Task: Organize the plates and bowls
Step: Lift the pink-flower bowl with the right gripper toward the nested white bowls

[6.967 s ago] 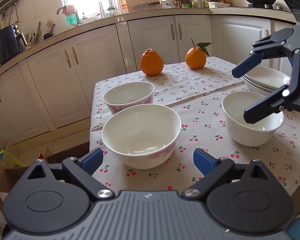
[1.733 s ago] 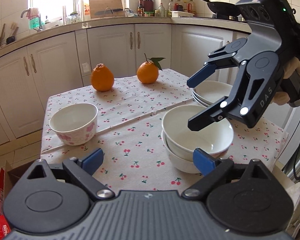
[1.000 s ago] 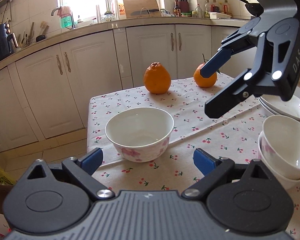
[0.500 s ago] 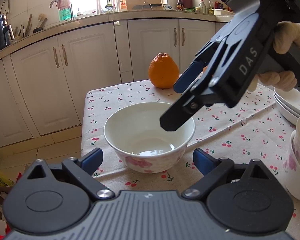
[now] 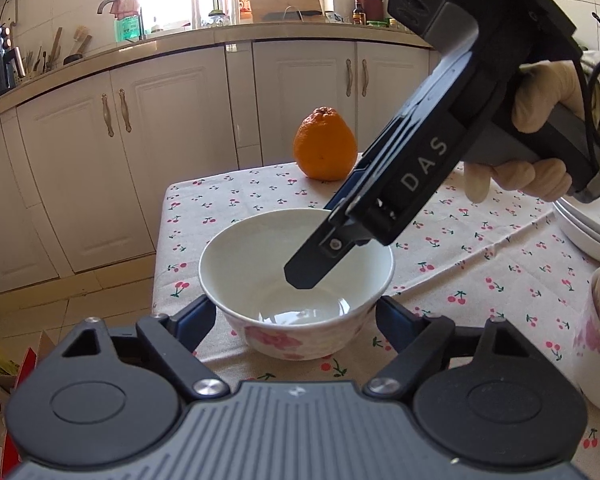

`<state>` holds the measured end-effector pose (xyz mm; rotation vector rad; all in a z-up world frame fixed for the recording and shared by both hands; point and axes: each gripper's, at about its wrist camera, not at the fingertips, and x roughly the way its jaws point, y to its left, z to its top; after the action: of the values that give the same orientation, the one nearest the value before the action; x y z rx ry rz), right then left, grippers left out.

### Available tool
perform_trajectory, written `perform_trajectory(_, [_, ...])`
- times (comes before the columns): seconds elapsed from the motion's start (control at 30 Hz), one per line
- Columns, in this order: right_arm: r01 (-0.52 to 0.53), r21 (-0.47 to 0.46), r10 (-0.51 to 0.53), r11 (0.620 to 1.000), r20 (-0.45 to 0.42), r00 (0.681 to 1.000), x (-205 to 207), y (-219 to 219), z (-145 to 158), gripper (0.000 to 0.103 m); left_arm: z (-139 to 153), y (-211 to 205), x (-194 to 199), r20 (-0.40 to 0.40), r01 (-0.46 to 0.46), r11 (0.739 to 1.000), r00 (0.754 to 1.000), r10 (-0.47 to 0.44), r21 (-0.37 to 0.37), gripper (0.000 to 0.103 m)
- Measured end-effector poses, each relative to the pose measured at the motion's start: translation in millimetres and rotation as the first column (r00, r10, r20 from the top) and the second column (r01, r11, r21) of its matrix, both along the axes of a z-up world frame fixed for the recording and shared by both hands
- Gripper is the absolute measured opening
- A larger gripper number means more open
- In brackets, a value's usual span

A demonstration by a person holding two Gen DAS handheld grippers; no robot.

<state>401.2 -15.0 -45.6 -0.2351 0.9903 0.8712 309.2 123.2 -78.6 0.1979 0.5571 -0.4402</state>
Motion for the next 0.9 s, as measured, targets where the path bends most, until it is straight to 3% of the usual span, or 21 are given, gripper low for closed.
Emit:
perform_trajectory(0.5, [0.003,0.022,-0.002,1.000,-0.016,1.000,-8.1,-1.8,6.6,0.070,7.4,-2.1,-7.2,-0.007,0.008,1.000,1.000,-0.008,0.002,0.086])
perform_trajectory(0.9, [0.014,0.052,-0.015,0.999,0.020,1.000,-57.3,-29.4,44.0,0.070,42.6,-18.7,-49.8,0.017,0.041,0.999,0.999,-0.041,0.001,0.086])
